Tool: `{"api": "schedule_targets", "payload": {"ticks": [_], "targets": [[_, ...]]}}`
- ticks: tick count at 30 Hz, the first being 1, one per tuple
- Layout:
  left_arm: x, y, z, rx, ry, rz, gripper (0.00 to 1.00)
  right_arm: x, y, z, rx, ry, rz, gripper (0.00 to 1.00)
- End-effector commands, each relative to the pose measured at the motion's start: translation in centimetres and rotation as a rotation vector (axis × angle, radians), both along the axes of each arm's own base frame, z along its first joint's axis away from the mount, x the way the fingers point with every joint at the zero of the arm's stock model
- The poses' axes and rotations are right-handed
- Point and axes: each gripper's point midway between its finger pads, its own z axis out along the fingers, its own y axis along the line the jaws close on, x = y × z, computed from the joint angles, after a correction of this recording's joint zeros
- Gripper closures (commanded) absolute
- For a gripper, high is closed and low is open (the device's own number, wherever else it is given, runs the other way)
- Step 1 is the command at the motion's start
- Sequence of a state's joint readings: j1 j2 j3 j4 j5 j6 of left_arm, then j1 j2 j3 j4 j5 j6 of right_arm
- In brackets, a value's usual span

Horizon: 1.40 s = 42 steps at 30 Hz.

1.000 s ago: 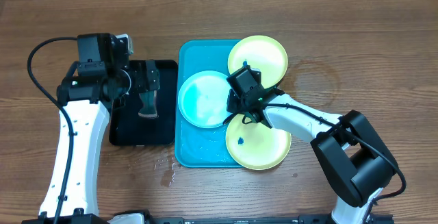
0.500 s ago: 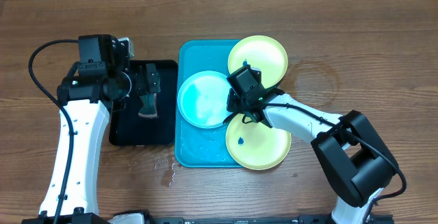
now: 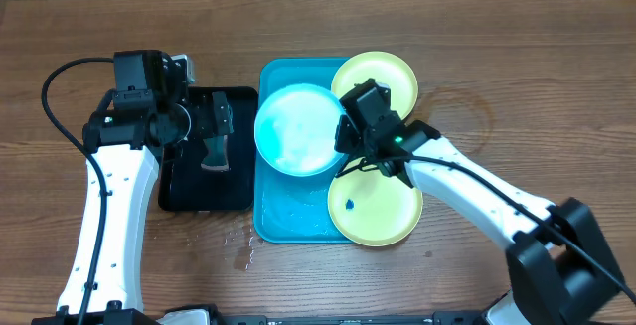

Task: Clean dirty plates on tray and stack at the side
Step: 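Lift the white plate by its rim with the right gripper, tilting it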

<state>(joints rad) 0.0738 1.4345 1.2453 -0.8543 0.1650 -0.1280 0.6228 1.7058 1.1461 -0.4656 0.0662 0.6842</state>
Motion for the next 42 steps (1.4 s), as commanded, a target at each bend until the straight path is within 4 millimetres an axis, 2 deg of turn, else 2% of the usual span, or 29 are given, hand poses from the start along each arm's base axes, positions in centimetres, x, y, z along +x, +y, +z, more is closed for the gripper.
{"api": "schedule_targets", "payload": {"ticks": [1,8,13,22,30,42], "targets": [[0.2,-0.2,0.4,-0.014,-0.007,0.001,0.00,0.8,0.9,3.5,0.078,-0.062,-0.008,0.96],[0.2,-0.2,0.4,-0.014,-0.007,0.001,0.00,1.1,3.6,4.1,0.120,-0.124,0.022,0.96],[0.2,-0.2,0.4,-0.014,-0.007,0.001,0.00,1.5,5.4,3.3,0.114,-0.165,0.034,0.96],[0.2,-0.2,0.4,-0.014,-0.007,0.001,0.00,3.4,6.9,2.5,0.085,-0.281,-0.002,0.96],[0.2,-0.2,0.4,-0.014,-0.007,0.001,0.00,4.8,8.2,5.4,0.035,-0.488,0.009,0.96],[0.2,-0.2,0.4,-0.014,-0.007,0.001,0.00,4.8,9.6,9.7,-0.177,-0.712,0.084,0.96]]}}
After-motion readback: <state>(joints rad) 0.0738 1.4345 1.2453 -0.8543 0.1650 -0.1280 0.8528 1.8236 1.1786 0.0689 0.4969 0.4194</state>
